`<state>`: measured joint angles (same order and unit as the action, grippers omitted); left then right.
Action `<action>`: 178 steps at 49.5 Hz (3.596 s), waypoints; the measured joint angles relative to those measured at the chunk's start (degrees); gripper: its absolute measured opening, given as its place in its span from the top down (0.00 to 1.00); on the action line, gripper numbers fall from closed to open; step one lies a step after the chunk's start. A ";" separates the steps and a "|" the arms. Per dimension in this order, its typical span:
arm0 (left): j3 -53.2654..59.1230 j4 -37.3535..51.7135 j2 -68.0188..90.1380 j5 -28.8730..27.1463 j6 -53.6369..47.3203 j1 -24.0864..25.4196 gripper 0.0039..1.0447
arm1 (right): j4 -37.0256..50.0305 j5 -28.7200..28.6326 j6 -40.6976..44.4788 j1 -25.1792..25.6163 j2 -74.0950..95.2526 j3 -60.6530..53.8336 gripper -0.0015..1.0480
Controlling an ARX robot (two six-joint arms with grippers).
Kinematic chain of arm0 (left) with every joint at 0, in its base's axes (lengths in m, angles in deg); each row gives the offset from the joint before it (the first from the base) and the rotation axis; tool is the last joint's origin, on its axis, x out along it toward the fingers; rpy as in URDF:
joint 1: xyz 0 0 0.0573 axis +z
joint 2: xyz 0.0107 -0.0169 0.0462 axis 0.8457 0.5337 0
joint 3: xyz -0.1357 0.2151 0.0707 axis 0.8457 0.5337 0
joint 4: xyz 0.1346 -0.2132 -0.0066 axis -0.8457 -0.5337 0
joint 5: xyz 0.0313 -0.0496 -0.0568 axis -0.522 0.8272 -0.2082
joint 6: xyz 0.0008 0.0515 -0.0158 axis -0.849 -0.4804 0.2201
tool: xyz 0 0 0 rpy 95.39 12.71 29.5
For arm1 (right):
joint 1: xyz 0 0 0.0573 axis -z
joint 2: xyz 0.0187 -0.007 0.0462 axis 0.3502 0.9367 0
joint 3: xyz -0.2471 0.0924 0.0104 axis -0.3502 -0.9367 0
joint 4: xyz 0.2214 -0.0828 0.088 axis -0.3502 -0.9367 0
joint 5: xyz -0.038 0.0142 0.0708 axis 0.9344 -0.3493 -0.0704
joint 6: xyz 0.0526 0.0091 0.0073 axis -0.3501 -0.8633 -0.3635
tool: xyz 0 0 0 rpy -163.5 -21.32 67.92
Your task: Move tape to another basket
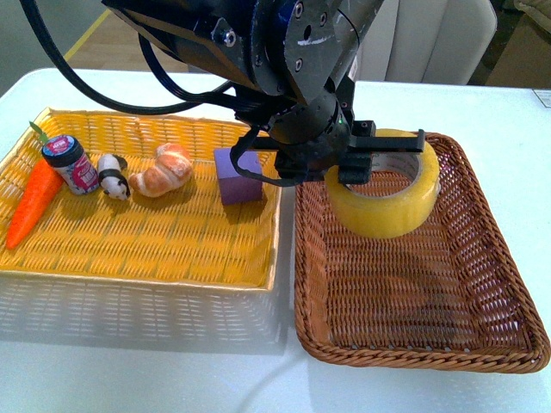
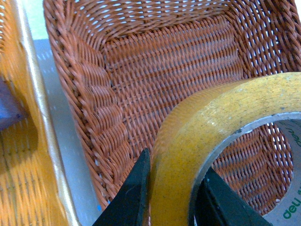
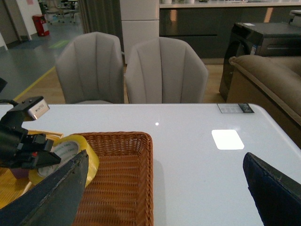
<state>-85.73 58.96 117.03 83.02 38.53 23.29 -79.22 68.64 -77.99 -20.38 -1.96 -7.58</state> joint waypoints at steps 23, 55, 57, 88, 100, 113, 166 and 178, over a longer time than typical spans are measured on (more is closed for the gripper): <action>5.46 5.03 -1.64 0.31 1.38 0.57 0.07 | 0.00 0.00 0.00 0.00 0.00 0.00 0.09; 63.47 71.47 -42.99 -20.48 -18.99 19.58 0.70 | -0.02 -0.04 0.00 0.00 -0.02 0.00 0.09; 66.20 71.23 -44.72 -19.47 -19.39 20.68 0.79 | -0.02 -0.04 0.00 0.00 -0.02 0.00 0.09; 82.14 57.40 -74.20 -10.78 -20.20 29.40 0.99 | -0.02 0.00 0.00 0.00 -0.02 0.00 0.09; 84.17 49.09 -84.80 -6.32 -20.24 34.21 0.99 | -0.02 0.00 0.00 0.00 -0.02 0.00 0.09; 85.15 38.18 -97.33 -6.03 -20.26 34.23 0.99 | -0.02 0.00 0.00 0.00 -0.02 0.00 0.09; 85.18 4.13 -131.54 -5.99 -20.31 34.25 0.99 | -0.04 0.00 0.00 0.00 -0.02 0.00 0.09; 85.18 3.76 -131.67 -6.03 -20.31 34.27 0.92 | -0.04 0.00 0.00 0.00 -0.02 0.00 0.09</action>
<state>-0.56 62.72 -14.63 76.99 18.23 57.56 -79.27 68.64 -77.99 -20.38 -1.98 -7.58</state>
